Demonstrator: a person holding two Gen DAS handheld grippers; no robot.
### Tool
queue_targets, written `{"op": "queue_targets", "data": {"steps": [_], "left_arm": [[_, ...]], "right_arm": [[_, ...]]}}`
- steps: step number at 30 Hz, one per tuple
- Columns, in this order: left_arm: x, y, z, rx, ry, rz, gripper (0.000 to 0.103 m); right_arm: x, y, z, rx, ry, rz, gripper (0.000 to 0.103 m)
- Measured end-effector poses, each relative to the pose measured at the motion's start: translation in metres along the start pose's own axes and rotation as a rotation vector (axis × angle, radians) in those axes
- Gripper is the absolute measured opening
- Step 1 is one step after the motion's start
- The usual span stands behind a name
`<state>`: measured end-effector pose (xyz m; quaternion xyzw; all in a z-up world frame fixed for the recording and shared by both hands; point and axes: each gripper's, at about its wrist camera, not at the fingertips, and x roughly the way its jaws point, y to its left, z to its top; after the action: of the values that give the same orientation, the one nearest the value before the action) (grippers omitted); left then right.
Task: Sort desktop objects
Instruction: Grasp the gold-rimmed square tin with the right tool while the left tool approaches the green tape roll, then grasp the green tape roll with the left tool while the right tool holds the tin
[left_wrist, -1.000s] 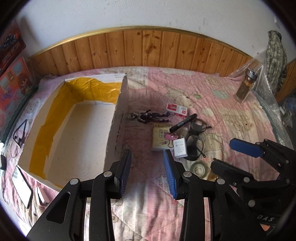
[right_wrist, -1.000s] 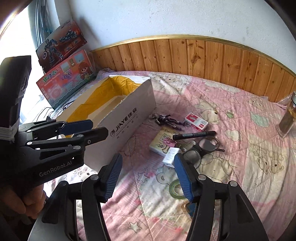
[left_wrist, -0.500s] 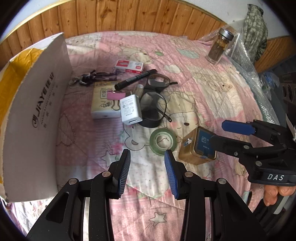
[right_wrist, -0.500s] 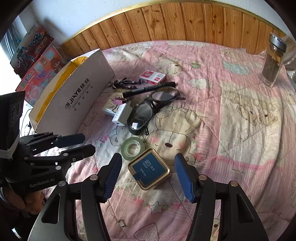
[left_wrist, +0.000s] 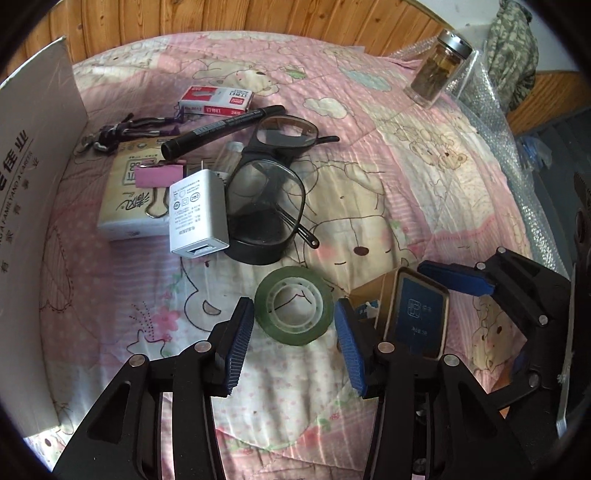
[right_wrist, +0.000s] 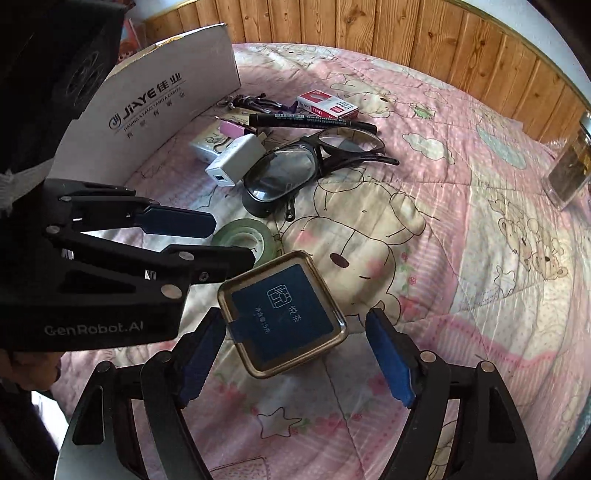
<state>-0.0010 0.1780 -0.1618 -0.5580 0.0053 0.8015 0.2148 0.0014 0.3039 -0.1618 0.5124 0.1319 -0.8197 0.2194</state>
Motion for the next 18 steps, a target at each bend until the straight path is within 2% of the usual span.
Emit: {"op": "queue_targets", "data": {"steps": [1,2,7,13,15,18], "left_arm": [[0.004,0.0,0.001,0.0,0.006,0.005,0.05],[0.006,0.0,0.0,-0.001,0.004,0.006,0.051],[0.008,-0.007,0.001,0.031,-0.021,0.035,0.059],[0.013,-0.02,-0.004,0.114,-0.04,0.096,0.065],[0.014,-0.021,-0.005,0.129,-0.059,0.117,0.062],[0.01,-0.02,-0.007,0.148,-0.074,0.142,0.05]], "right_arm": [[-0.001,-0.001,0.0,-0.007,-0.003,-0.005,0.073],[-0.002,-0.002,0.0,-0.005,-0.007,0.019,0.056],[-0.008,-0.012,-0.001,0.036,0.02,0.039,0.055],[-0.016,-0.027,-0.004,0.068,0.044,0.008,0.055],[-0.018,-0.03,-0.004,0.081,0.041,0.002,0.055],[-0.023,-0.03,0.0,0.082,0.034,0.0,0.055]]}}
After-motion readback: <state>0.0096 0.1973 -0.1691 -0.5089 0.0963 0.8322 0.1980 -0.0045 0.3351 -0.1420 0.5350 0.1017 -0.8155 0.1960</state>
